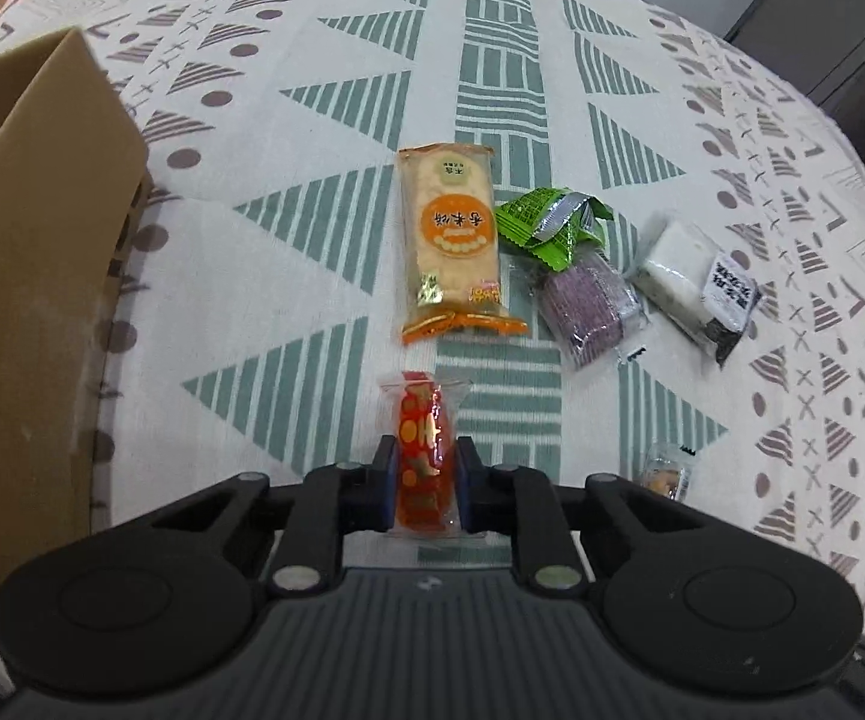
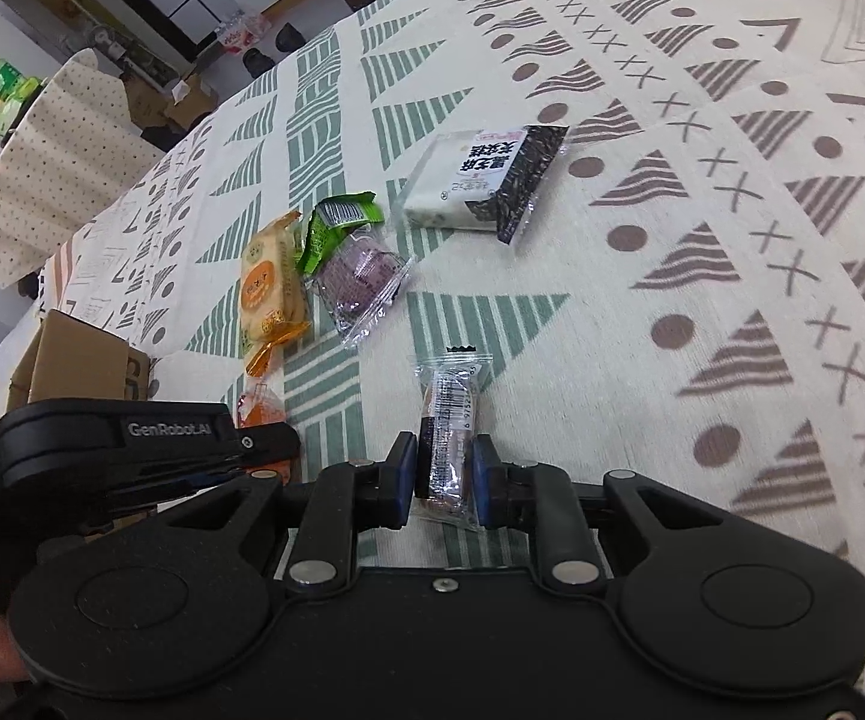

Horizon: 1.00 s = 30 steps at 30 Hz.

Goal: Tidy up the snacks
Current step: 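Grasp the orange-wrapped snack with the left gripper while the right grasps the clear stick packet, then carry the orange snack and clear stick packet over the cardboard box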

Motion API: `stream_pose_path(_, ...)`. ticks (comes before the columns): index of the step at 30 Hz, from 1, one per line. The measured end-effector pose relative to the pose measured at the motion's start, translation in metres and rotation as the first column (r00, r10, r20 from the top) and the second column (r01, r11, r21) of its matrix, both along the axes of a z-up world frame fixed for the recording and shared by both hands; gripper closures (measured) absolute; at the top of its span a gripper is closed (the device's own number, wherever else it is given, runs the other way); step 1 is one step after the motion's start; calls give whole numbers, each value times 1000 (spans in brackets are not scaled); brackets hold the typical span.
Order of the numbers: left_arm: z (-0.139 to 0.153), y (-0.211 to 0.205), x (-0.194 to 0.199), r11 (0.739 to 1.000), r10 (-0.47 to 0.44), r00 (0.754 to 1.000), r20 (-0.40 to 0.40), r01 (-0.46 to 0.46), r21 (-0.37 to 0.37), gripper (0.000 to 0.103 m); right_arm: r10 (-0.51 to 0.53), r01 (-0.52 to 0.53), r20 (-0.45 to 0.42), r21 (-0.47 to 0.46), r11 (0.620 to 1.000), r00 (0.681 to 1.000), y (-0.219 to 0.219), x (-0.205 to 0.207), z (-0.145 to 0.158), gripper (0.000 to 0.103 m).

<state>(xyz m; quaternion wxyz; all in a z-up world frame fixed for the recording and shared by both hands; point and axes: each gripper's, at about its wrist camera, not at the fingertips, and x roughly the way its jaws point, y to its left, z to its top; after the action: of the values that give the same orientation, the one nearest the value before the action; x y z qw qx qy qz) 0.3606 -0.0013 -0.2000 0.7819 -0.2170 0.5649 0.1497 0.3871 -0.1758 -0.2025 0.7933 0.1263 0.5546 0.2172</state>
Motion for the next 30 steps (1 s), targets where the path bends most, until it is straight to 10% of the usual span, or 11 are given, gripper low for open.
stream_pose_path(30,98,22,-75,1000,23,971,239,-21,-9,86,-27,20,162,50,999,986,8,-55,80,83)
